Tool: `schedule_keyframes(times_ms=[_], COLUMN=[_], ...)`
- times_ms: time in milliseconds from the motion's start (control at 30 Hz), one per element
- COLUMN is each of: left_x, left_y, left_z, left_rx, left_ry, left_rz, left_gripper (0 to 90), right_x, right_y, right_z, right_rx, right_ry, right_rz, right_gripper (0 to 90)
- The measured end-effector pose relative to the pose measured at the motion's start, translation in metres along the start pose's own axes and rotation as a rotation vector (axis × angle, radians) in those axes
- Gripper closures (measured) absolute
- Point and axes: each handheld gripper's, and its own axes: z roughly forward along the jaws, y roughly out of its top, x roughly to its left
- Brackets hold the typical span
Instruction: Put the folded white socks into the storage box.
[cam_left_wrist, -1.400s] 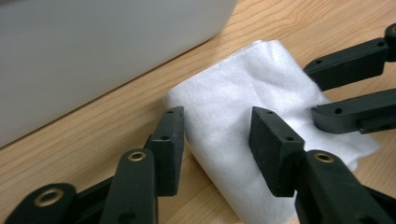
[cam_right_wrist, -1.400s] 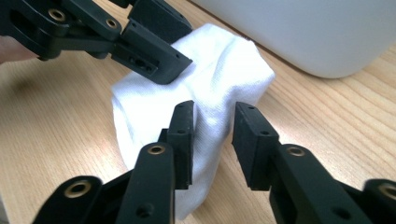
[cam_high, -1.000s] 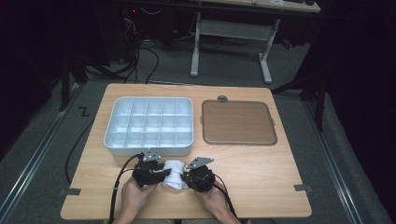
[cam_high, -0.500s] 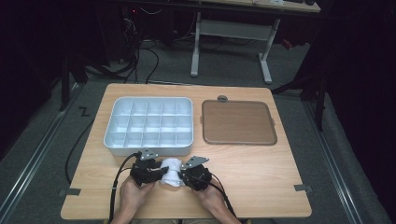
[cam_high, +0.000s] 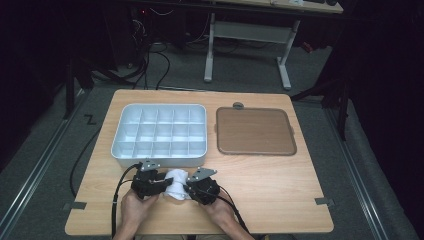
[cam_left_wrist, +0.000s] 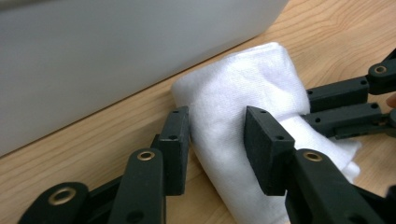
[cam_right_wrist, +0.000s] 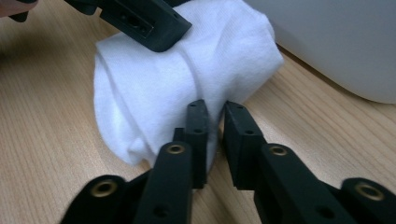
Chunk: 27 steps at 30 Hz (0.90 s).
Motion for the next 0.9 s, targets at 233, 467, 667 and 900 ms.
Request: schedule_keyframes(times_ms=[233, 467, 667, 900], left_x=[-0.003, -0.014, -0.021, -0.015], left_y=[0.007, 0.016, 0.015, 0.011], left_z=[-0.004, -0.004, 0.008, 0.014], left_rx=[-0.015, -0.015, 0.036, 0.055], left_ry=[-0.007, -0.033, -0.004, 0.053], left_rz=[-0.033, -0.085, -0.063, -0.075], left_gripper=[46.3, 36.3, 31.6, 29.3], right_x=[-0.005, -0.009, -0.021, -0.046], right_y=[0.000, -0.004, -0.013, -0.034], right_z=[-0.013, -0.030, -0.041, -0.062], right_rx=[-0.030, -0.089, -0.106, -0.109], right_ry=[0.004, 0.011, -0.024, -0.093], right_rz=[0.041, 0.080, 0.097, 0.150], right_gripper=[65.7, 63.2, 59.0, 57.9])
